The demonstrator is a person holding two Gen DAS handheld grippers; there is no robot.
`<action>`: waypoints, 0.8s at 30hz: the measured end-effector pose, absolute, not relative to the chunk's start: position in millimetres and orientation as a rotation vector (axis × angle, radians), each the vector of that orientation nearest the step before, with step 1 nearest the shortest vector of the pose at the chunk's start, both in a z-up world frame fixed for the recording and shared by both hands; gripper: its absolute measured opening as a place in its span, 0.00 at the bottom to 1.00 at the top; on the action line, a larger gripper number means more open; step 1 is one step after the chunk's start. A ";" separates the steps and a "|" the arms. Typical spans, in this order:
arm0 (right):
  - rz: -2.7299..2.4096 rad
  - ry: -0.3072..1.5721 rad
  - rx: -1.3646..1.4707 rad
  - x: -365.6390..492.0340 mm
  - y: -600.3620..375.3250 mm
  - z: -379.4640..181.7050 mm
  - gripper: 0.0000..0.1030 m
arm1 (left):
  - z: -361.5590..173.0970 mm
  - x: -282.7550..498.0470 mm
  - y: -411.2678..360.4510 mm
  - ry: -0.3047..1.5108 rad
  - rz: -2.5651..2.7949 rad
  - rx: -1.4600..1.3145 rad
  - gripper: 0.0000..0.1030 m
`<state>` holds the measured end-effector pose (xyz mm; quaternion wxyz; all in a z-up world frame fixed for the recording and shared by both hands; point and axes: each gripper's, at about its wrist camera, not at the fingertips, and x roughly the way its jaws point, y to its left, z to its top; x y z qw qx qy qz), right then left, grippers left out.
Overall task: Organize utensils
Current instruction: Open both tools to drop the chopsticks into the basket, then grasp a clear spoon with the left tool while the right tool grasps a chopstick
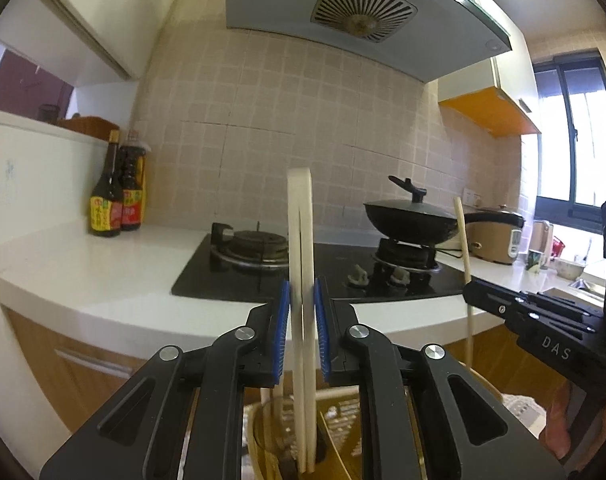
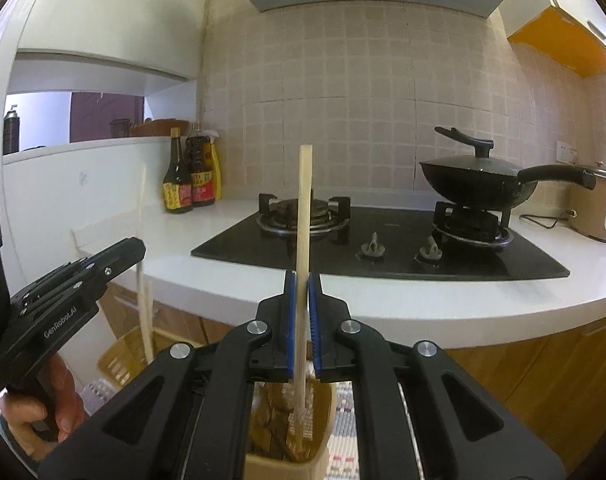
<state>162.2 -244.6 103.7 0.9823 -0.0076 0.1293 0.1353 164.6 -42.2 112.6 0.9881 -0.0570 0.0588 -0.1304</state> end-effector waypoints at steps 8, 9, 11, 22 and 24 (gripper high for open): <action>0.294 0.316 0.004 121.5 -251.9 103.5 0.25 | 126.1 129.2 -25.5 0.128 -0.289 -0.132 0.42; 0.293 0.326 0.009 114.8 -252.7 104.1 0.30 | 129.0 121.4 -22.2 0.126 -0.296 -0.136 0.42; 0.299 0.341 0.020 103.0 -254.2 105.8 0.46 | 134.1 108.4 -17.8 0.122 -0.310 -0.138 0.45; 0.255 0.512 -0.052 44.8 -235.1 115.9 0.48 | 156.6 38.6 -9.5 0.099 -0.355 -0.092 0.52; 0.255 0.575 -0.055 41.1 -231.9 110.6 0.48 | 156.5 30.8 -8.8 0.115 -0.349 -0.084 0.52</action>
